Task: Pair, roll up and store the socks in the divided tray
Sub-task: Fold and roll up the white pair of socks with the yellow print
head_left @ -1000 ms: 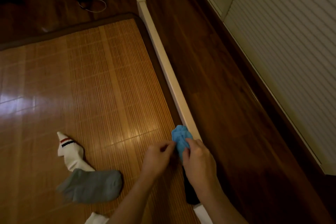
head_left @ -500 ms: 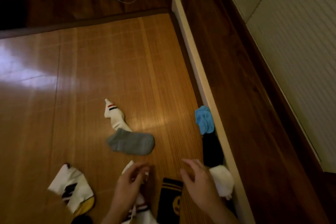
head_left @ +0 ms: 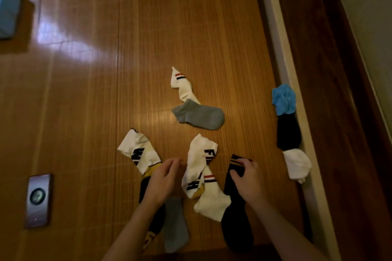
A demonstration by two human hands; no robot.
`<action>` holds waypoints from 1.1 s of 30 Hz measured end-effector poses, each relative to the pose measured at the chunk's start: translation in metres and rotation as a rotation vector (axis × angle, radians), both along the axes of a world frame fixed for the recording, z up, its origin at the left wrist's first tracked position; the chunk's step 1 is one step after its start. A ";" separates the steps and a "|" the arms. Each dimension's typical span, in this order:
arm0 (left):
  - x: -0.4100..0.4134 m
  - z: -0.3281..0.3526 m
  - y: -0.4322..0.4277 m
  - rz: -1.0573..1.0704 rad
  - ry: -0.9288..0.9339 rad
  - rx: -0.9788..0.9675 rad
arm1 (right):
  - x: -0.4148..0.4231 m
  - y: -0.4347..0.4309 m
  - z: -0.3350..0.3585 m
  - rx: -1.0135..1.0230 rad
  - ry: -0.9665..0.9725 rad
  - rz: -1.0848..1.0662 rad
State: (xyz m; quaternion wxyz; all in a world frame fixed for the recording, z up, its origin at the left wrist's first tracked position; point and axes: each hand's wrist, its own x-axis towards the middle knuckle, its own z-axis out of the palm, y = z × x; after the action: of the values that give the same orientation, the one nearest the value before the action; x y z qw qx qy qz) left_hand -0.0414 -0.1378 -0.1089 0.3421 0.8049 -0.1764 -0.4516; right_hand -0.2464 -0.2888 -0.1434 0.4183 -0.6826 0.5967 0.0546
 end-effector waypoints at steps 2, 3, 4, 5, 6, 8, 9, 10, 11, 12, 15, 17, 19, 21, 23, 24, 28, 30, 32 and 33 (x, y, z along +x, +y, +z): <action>0.006 -0.001 0.011 -0.003 -0.008 -0.002 | 0.003 0.009 -0.003 -0.021 0.067 -0.030; 0.009 -0.002 0.016 0.006 -0.006 0.001 | 0.005 0.014 -0.003 -0.038 0.079 -0.029; 0.011 -0.003 0.021 0.015 0.006 0.011 | 0.009 0.019 -0.003 -0.063 0.079 -0.023; 0.014 -0.005 0.025 0.011 0.027 0.025 | 0.013 0.023 -0.002 -0.084 0.069 -0.012; 0.016 -0.007 0.029 -0.012 0.054 0.048 | 0.019 0.027 -0.001 -0.090 0.059 0.006; 0.018 -0.011 0.032 -0.096 0.115 0.110 | 0.031 0.032 0.001 -0.043 0.042 0.036; 0.017 -0.012 0.032 -0.130 0.159 0.135 | 0.038 0.033 0.002 0.017 0.024 0.020; 0.017 -0.012 0.030 -0.149 0.213 0.153 | 0.046 0.034 0.004 0.101 -0.007 -0.040; 0.016 -0.012 0.028 -0.155 0.267 0.162 | 0.056 0.035 0.006 0.197 -0.048 -0.137; 0.015 -0.011 0.025 -0.150 0.321 0.172 | 0.065 0.037 0.008 0.288 -0.084 -0.242; 0.010 -0.015 0.020 -0.178 0.402 0.213 | 0.088 0.042 0.011 0.459 -0.124 -0.443; 0.006 -0.017 0.017 -0.229 0.397 0.219 | 0.096 0.043 0.010 0.548 -0.141 -0.461; 0.003 -0.018 0.014 -0.203 0.442 0.186 | 0.104 0.047 0.008 0.592 -0.134 -0.413; 0.002 -0.017 0.011 -0.193 0.464 0.166 | 0.114 0.051 0.007 0.509 -0.076 -0.389; 0.003 -0.017 0.008 -0.207 0.469 0.163 | 0.121 0.053 0.004 0.368 -0.012 -0.392; 0.004 -0.017 0.006 -0.216 0.460 0.164 | 0.123 0.053 0.003 0.311 0.014 -0.382; 0.023 -0.015 0.005 -0.169 0.201 0.156 | 0.125 0.053 -0.003 0.228 0.125 -0.368; 0.039 -0.015 0.007 -0.011 -0.004 0.147 | 0.126 0.055 -0.007 0.217 0.145 -0.399; 0.053 -0.015 0.010 0.148 -0.134 0.134 | 0.126 0.057 -0.008 0.232 0.170 -0.359; 0.060 -0.017 0.013 0.193 -0.203 0.149 | 0.125 0.057 -0.009 0.246 0.175 -0.327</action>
State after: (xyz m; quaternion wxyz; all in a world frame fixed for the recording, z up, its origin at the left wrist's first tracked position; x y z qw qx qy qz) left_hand 0.0186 -0.1245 -0.1262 0.3037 0.8827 -0.0980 -0.3451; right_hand -0.1212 -0.2315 -0.1521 0.4484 -0.5133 0.7223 0.1174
